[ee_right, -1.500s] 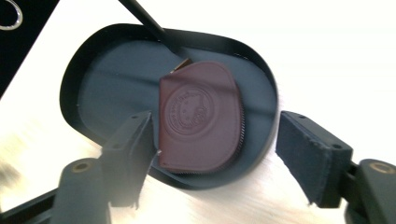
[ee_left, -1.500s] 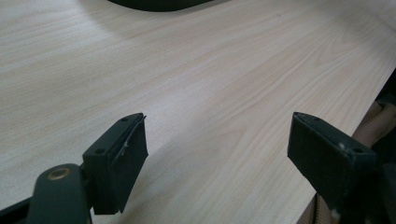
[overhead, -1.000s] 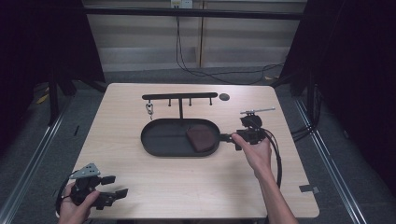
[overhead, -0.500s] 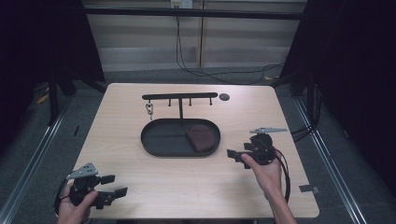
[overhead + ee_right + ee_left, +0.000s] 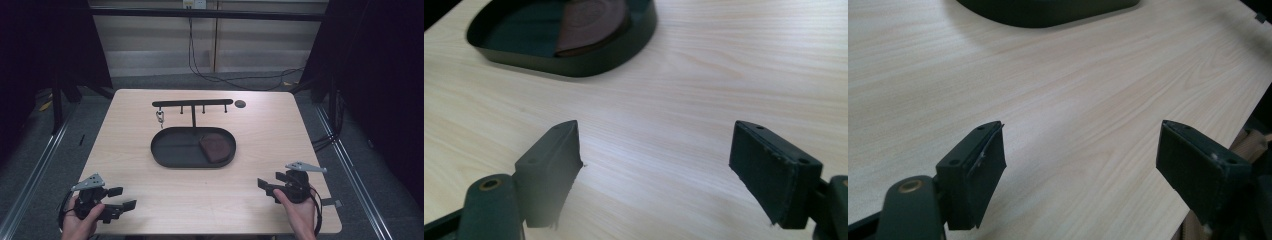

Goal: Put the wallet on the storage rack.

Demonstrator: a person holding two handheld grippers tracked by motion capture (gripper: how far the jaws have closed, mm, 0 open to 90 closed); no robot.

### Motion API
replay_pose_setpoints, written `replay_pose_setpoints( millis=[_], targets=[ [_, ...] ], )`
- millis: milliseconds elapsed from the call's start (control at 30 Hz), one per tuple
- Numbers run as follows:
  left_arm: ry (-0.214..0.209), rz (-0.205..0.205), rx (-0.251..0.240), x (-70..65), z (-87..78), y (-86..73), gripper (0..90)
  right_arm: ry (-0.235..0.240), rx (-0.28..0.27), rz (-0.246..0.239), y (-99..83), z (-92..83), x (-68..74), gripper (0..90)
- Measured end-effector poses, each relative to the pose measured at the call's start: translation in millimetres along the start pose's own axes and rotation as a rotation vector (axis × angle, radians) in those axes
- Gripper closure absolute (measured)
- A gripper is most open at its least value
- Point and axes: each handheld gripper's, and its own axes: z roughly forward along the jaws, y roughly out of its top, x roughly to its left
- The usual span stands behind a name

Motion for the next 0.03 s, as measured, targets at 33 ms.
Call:
replay_pose_setpoints(
  millis=[33],
  targets=[
    [0.002, -0.003, -0.003, 0.2, 0.1, 0.1, 19.5, -0.01, -0.004, -0.001, -3.4, 0.2, -1.5, 19.9]
  ],
)
